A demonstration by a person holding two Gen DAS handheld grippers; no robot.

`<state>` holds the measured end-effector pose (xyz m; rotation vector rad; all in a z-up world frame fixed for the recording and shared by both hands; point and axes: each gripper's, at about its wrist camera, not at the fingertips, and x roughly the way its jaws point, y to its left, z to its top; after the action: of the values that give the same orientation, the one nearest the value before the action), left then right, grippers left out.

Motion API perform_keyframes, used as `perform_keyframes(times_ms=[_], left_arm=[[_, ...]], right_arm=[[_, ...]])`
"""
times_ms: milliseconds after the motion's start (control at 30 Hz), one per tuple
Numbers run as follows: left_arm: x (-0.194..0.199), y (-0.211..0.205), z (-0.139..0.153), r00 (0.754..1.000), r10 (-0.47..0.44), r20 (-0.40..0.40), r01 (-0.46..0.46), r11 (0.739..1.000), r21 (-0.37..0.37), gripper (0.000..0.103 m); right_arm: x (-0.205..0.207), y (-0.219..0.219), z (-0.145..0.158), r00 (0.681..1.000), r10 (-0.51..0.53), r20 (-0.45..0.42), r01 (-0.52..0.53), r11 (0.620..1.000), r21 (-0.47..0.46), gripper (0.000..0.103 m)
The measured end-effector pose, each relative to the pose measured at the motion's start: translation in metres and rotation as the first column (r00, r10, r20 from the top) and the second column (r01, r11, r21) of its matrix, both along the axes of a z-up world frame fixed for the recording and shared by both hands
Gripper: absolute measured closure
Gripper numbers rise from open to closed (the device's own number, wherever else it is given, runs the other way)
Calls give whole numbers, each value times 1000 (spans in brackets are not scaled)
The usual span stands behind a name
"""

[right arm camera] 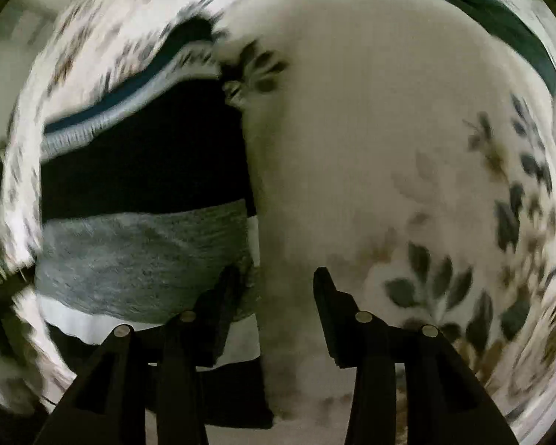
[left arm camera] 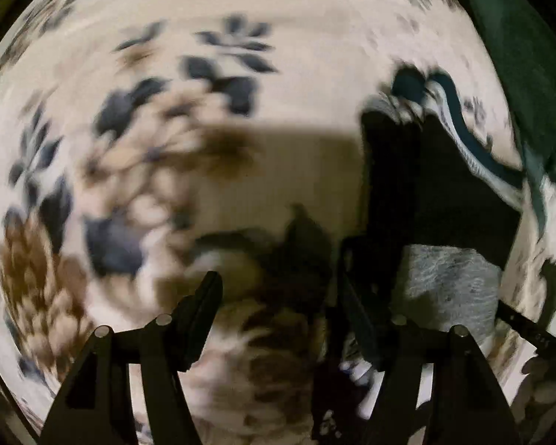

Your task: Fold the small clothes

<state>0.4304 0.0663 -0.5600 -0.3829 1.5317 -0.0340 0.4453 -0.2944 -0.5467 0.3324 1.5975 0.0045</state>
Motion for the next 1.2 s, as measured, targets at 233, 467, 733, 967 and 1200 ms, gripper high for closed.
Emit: perform_keyframes(times_ms=[233,467,733,967,1200], left_arm=[[-44,20,47,994,94,54,-72,947,-312,30],[-98,-4,42,982,183,-57,-180,782,-596,21],[-176,-32,-2,927,327,-185,-369,699,-612,21],[-142,-35,-40,861,490,-135,-466,654,-595,21],[-126,-39,-39,801,590,-101,-528,617,-583,21]], right_arm=[[-36,-30,52,992,-126,14,122,978,167,56],[-60,-31,92,982,-187,-31,188,940,284,31],[18,-42,58,993,-114,-33,118,937,329,27],[95,-13,-25,999,-13,-48,31,918,395,27],[119,25,-63,997,39,-65,-5,892,451,26]])
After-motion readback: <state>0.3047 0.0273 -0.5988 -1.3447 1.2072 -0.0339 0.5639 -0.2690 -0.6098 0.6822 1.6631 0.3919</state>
